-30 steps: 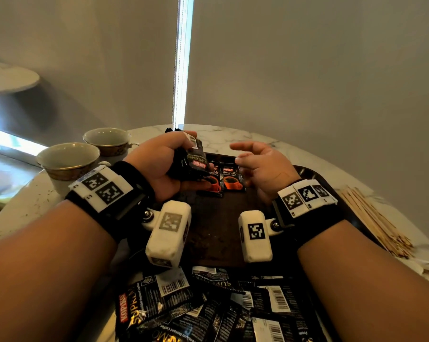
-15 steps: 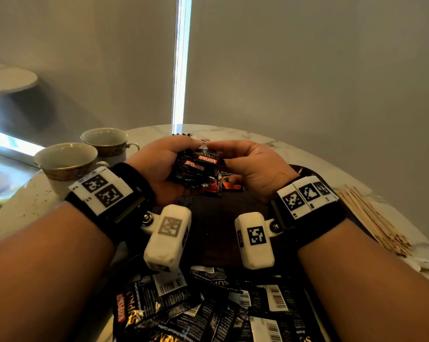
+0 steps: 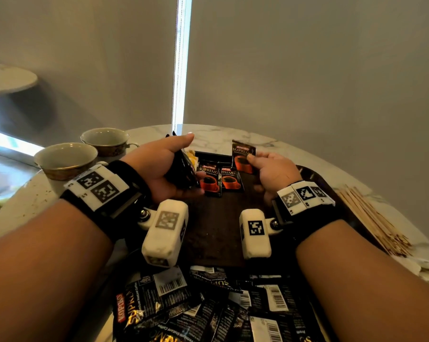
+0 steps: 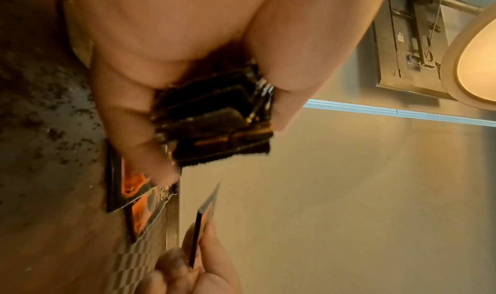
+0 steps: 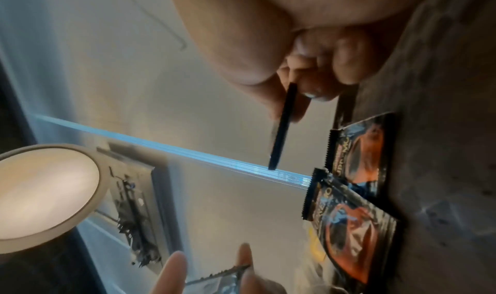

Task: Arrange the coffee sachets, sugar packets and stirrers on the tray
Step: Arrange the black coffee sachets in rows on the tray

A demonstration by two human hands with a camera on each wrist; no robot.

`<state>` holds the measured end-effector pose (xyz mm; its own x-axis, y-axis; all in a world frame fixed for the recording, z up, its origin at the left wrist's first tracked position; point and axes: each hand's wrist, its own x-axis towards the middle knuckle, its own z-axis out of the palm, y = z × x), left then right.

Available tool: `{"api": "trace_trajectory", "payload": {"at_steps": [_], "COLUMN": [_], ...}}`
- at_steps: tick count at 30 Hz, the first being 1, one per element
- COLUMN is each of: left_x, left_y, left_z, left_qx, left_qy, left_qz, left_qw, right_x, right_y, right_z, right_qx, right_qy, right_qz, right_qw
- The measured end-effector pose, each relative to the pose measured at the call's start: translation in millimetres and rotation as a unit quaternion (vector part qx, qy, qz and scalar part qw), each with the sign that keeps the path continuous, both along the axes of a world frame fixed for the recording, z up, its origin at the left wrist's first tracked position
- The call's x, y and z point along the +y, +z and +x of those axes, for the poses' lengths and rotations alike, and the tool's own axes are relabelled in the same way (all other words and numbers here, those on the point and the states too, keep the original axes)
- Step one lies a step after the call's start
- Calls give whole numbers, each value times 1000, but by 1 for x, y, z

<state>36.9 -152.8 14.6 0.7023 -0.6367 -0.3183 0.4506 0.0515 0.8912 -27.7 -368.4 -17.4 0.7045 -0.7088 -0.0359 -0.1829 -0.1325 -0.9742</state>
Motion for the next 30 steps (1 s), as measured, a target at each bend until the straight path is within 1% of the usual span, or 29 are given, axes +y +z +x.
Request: {"api": "trace_trajectory", "payload": {"at_steps": [2,5,8,10,17,23,30], "left_x": [-2,-2,-2,-2,-3,-3,-5], "left_y": [-2,-4,-3,-4,-3,-3,-2], "left_z": [-1,0,1,1,-2,-10,-13], "left_qx": [-2,-9,-13,-16,-17,-19,-23], "left_qy": [5,13,14,10,-7,-16,-14], "left_qz": [7,26,33,41,54,63,67], "left_qw": [1000,1000,999,999,998,998,997], "right_x": [1,1,0,2,8,13,14], "right_y": [0,3,4,5,9,15,17], "right_z": [-2,-8,-7,-7,-8,-8,-10], "right_qx": [24,72,115,139,169,200,209], "right_qy": [1,8,23,32,58,79,92], "right_qz": [42,57,56,34,-13,-24,-20], "right_qw": [999,996,992,989,984,976,973]}}
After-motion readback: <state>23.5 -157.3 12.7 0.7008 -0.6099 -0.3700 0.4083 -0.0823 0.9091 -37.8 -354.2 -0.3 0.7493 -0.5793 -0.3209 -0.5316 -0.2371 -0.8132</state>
